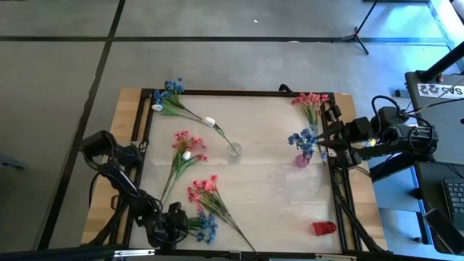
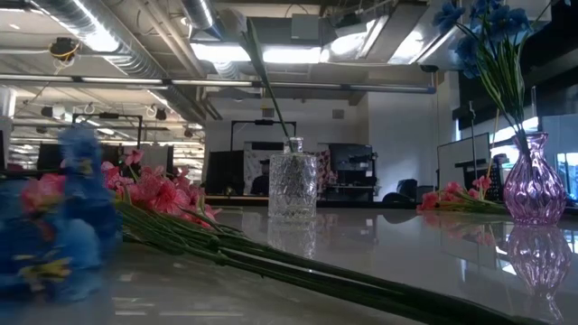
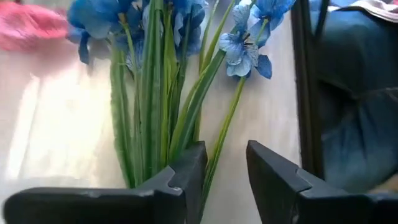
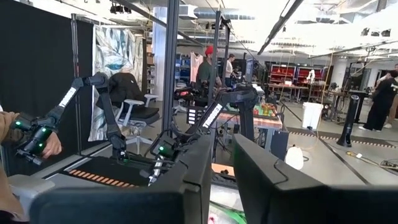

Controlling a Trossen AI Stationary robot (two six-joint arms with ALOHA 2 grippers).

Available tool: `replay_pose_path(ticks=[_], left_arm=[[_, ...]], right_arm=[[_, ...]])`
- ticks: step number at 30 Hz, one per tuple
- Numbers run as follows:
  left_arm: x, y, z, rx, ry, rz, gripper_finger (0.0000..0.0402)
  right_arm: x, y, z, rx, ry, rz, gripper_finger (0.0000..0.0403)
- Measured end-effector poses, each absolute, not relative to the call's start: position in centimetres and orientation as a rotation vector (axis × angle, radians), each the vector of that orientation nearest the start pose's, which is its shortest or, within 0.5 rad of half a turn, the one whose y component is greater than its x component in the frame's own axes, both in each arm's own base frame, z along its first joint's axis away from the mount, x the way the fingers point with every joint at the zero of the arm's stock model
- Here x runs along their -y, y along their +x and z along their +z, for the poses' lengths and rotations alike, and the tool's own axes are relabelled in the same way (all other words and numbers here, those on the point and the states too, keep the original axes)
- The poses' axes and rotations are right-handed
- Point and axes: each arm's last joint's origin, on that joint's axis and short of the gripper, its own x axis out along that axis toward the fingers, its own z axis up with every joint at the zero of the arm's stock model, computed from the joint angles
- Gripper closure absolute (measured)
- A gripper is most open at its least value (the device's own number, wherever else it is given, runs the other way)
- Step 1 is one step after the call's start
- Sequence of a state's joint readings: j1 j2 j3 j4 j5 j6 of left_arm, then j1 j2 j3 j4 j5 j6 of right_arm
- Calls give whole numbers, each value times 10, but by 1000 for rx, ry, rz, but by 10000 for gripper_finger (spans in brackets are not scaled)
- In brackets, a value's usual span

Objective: Sort flowers into vase by color
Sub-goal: Put the bottom blue flower into the purple vase

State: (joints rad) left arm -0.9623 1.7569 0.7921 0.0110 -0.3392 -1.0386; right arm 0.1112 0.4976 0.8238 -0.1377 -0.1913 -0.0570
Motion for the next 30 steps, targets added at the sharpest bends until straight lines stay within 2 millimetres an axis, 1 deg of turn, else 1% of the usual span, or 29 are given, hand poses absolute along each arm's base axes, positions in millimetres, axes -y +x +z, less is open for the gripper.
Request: replay_pose_path(ticks=[3,6,7,11,15,19,23,27,30], left_arm=[[248,188,118,-930,-358,-85,331],[245,192,118,-911,-354,-52,383],[243,193,118,-901,-359,-37,391],[237,202,119,-858,-382,27,398],[233,220,129,-796,-412,77,399],[229,245,148,-752,-351,72,400],[228,268,174,-725,-250,66,401],[229,282,204,-708,-125,103,401],[233,285,229,-655,-14,176,401]], right_arm=[[-16,96,382,190,-64,296,339],[-16,97,382,185,-64,296,339],[-16,98,382,184,-63,296,339],[-17,99,384,202,-64,297,339],[-18,103,387,234,-68,314,339],[-20,114,385,218,-85,356,339],[-22,127,380,175,-100,358,339],[-23,138,375,132,-98,361,339],[-24,146,372,105,-97,388,339]])
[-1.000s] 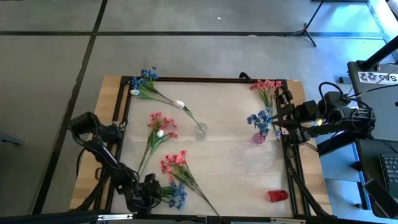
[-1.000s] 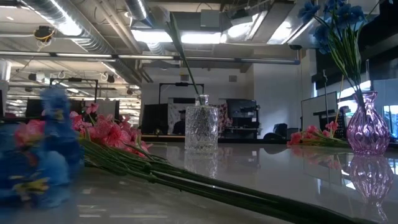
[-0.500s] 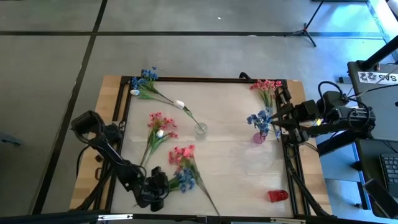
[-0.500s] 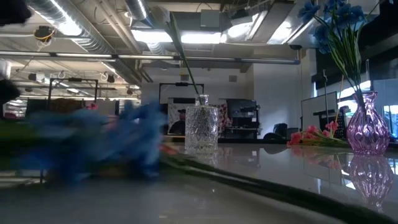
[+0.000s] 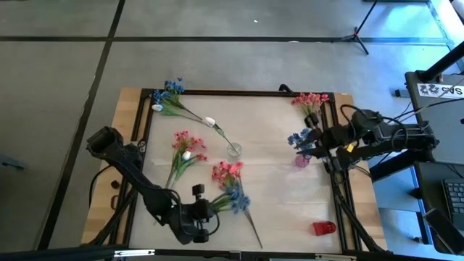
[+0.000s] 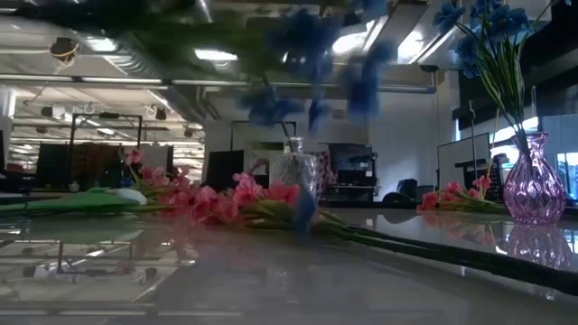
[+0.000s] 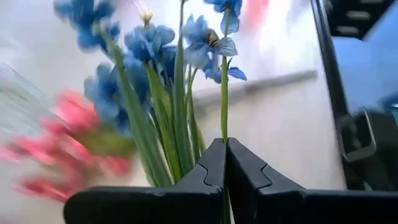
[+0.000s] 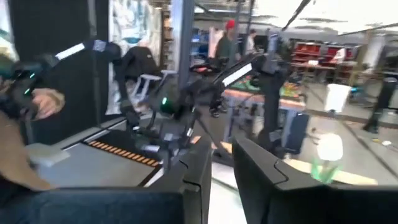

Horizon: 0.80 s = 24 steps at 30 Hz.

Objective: Sort flowers into vase by color
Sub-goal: Put the bottom blue flower into the purple vase

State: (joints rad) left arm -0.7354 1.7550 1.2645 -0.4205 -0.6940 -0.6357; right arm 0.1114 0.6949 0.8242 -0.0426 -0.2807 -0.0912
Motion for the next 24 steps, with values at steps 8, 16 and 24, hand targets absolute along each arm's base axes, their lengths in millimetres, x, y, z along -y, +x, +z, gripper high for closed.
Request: replay_pose_path(ticks=[8,16,24], left_arm=[[235,295,301,-316,231,523,401],[199,333,345,-285,231,575,401],[190,353,418,-15,264,388,401]], right_arm=[[-27,161,367,77,-93,409,339],[-26,161,383,254,-104,372,339],[-23,164,379,203,-92,269,369]])
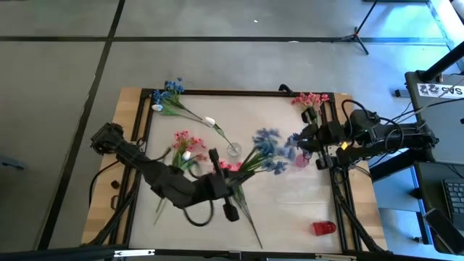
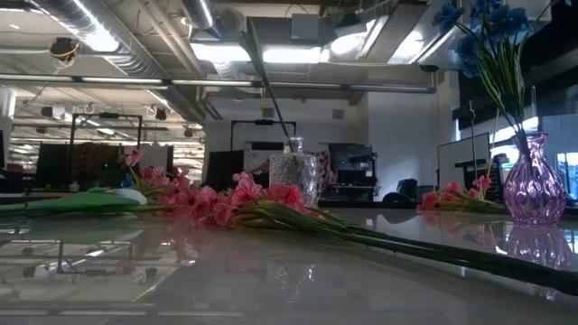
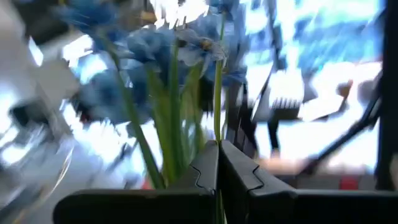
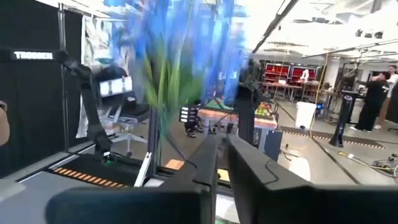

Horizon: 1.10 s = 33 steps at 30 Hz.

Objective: Sort flowers into vase by color
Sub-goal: Put the bottom blue flower into the purple vase

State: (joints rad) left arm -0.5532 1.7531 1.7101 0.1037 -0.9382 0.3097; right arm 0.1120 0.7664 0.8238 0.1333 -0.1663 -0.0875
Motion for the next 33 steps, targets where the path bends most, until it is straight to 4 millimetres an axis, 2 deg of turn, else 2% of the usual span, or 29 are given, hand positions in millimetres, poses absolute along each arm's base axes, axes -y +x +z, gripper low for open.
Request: replay_pose_path(ticks=[3,7,10,13,18,21,25,29,33], left_arm=[[185,356,433,111,287,291,401],[166,370,437,213,302,102,401],[143,381,439,278,275,-44,402],[122,389,439,300,271,-66,401],[96,399,418,360,263,-126,401],[78,403,399,391,266,-92,401],[57,402,387,493,257,-169,401],[39,405,382,492,256,-219,401],[36,407,378,534,250,-320,401]], right_arm=[[-25,169,376,186,-94,307,379],[-28,176,372,176,-141,385,370],[-30,185,369,177,-150,440,337],[-32,190,368,191,-153,485,288],[-31,197,372,250,-156,421,212],[-31,199,376,299,-159,382,188],[-29,204,376,310,-144,307,179],[-29,208,373,298,-135,295,178],[-28,213,370,273,-81,240,178]])
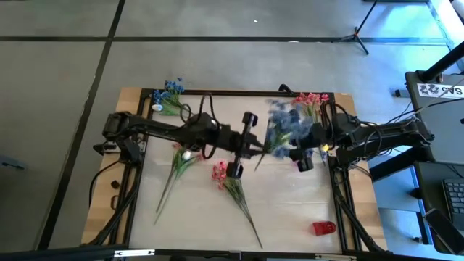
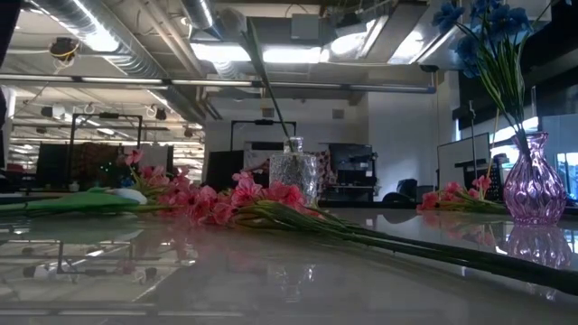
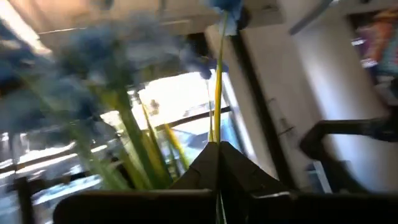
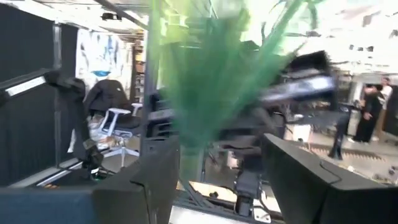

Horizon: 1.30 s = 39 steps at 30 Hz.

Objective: Sort flowers into vase by color
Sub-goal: Put the bottom blue flower into the purple vase

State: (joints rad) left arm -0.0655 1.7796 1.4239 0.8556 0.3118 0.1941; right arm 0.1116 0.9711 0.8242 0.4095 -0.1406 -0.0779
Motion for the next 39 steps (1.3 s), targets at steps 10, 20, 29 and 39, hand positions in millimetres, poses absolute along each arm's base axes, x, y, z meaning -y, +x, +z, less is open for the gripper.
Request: replay_pose_path(ticks=[10,20,29,39], left_arm=[[39,412,371,520,316,-328,401],[36,414,369,493,305,-258,401],[34,415,369,471,280,-198,401],[38,415,365,378,196,-197,360]], right_arm=[[-32,229,358,213,-39,329,178],[-35,226,363,274,-56,435,178],[-33,227,363,269,-52,384,208],[-33,227,362,271,-101,355,385]])
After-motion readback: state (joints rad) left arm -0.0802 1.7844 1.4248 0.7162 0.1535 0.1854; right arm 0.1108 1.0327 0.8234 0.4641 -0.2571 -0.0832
